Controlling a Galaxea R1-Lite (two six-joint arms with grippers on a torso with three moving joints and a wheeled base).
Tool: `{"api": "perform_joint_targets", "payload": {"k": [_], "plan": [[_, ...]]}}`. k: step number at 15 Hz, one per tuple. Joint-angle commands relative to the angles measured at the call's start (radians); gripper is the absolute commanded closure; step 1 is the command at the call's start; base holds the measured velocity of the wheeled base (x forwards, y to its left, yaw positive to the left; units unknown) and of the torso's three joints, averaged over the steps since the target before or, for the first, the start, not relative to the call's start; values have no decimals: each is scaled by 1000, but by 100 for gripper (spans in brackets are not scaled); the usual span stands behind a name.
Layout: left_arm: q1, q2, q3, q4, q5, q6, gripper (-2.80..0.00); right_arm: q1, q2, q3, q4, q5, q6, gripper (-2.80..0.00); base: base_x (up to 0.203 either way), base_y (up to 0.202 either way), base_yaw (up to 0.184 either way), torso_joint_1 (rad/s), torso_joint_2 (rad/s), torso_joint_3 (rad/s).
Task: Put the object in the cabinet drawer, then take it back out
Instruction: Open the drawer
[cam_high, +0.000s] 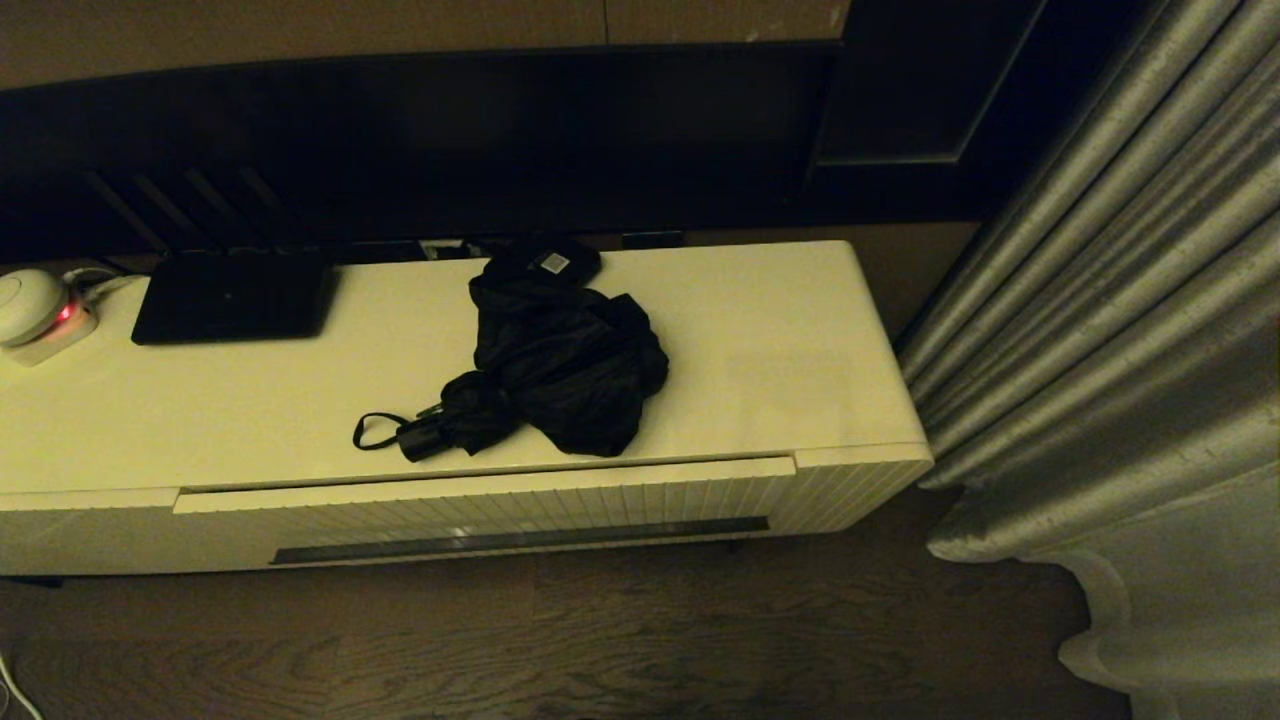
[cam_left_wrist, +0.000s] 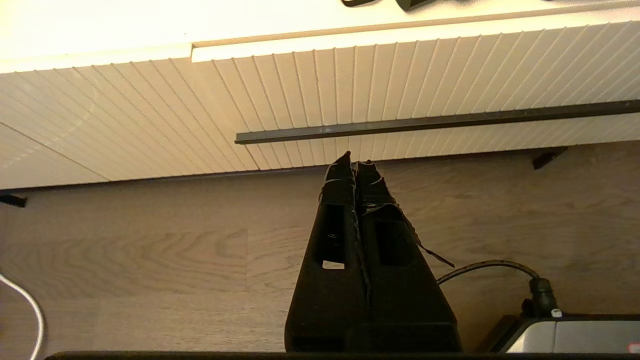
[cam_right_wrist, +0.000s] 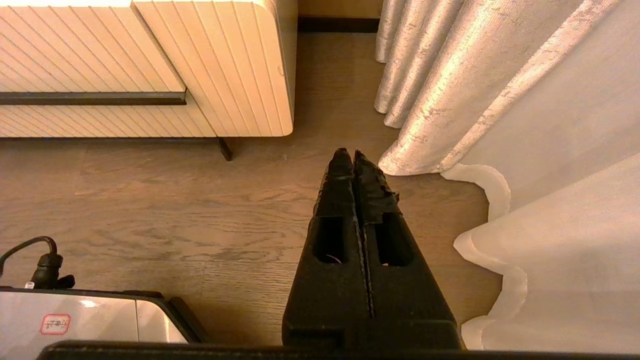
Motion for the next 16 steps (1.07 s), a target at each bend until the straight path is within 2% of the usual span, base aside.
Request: {"api": "perform_joint_targets", "payload": {"k": [1,5,8,11,14,16], "plan": [[-1,0,3,-2,2,-6,0,0,1,0,0,1,0,0,0,0,0,0,0,0],[-1,2,-1,-8,3,-2,0,0,1,2,-1,1,0,0,0,0,0,0,0,0],[-1,44,-68,-5,0,20,0,0,1,1,1,1,0,0,0,0,0,0,0,0],[-1,100,-215,21,-1,29,0,0,1,0,-1,1,0,0,0,0,0,0,0,0],[1,259,-441,51,5,35,0,0,1,0,0,1,0,0,0,0,0,0,0,0],[2,402,-550,115,11,60,0,0,1,0,0,1,0,0,0,0,0,0,0,0]]}}
